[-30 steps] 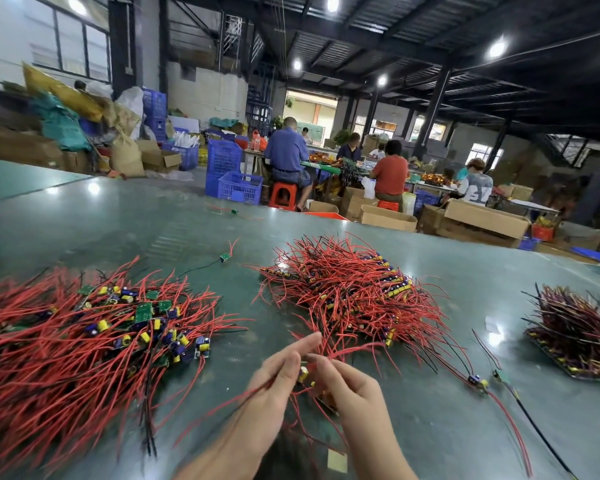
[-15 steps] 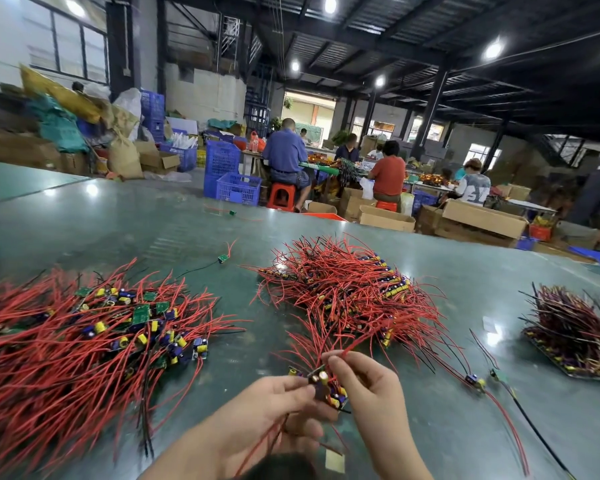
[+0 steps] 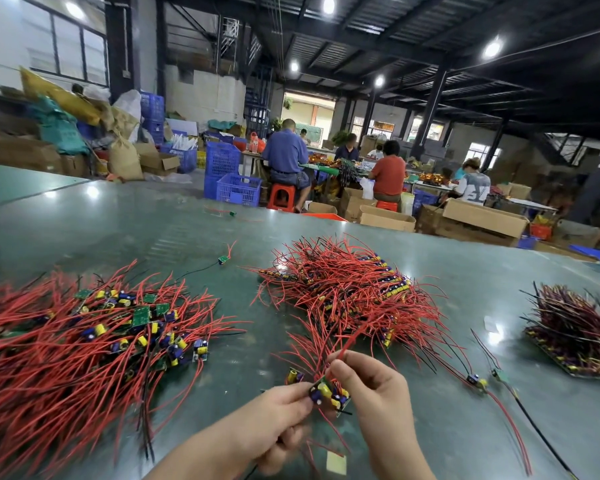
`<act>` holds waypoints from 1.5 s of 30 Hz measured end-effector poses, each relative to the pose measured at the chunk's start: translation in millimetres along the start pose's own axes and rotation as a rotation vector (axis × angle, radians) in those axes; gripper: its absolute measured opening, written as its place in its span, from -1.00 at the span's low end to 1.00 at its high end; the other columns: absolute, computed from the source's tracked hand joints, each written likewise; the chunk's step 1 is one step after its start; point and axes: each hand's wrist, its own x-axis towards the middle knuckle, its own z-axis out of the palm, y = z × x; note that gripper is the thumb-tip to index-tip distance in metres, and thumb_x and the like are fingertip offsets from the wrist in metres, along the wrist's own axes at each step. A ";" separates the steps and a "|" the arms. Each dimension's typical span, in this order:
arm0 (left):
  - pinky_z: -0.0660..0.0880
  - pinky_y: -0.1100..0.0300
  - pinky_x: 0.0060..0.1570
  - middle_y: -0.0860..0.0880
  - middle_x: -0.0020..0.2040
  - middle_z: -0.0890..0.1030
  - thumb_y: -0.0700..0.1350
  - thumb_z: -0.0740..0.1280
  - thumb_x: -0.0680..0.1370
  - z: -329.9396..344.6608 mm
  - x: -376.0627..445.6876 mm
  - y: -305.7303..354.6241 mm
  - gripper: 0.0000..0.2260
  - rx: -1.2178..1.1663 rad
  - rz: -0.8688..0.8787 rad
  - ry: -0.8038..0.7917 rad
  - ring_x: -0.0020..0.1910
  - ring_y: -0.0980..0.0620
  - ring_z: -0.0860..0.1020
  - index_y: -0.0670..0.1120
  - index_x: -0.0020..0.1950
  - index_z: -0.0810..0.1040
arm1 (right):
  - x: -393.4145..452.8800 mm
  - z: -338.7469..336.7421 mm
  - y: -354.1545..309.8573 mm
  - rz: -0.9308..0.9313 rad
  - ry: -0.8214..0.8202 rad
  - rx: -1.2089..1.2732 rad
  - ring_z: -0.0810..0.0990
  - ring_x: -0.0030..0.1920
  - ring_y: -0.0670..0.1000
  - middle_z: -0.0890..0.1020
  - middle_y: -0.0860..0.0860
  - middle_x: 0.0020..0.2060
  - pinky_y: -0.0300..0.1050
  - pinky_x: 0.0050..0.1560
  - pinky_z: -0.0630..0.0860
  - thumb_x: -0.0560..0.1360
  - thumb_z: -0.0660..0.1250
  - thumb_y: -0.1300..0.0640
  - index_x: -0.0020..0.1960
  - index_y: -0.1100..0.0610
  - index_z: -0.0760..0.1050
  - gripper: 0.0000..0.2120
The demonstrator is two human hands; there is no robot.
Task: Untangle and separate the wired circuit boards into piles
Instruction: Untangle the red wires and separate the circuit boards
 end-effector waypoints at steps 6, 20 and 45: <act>0.00 0.44 -0.64 0.07 -0.56 0.18 -0.06 0.11 0.61 2.6 -1.7 3.1 -0.85 -0.153 0.052 -0.023 -0.67 0.20 0.05 -0.10 0.01 0.41 | 1.0 4.5 7.4 0.073 0.136 0.214 0.60 -0.41 -0.08 0.66 0.11 -0.39 -0.32 -0.43 0.50 0.40 0.35 0.37 -0.30 0.17 0.68 -0.79; 0.25 0.32 -0.43 0.09 -0.57 0.36 -0.11 0.19 0.62 -7.5 -0.5 1.7 -0.82 0.463 0.280 0.296 -0.56 0.19 0.26 -0.02 -0.18 0.31 | 2.9 -3.3 8.4 -0.177 0.174 -0.246 0.61 -0.30 -0.18 0.69 -0.04 -0.33 -0.43 -0.24 0.47 0.41 0.40 0.37 -0.30 0.01 0.65 -0.72; 0.15 0.37 -0.72 0.07 -0.62 0.45 0.14 0.11 0.45 -2.8 1.0 -5.0 -0.72 1.539 0.716 0.692 -0.72 0.10 0.39 0.07 -0.08 0.56 | 2.0 -0.7 5.3 -0.021 0.098 -0.119 0.62 -0.32 -0.16 0.70 0.04 -0.33 -0.40 -0.29 0.49 0.39 0.43 0.32 -0.26 0.10 0.69 -0.85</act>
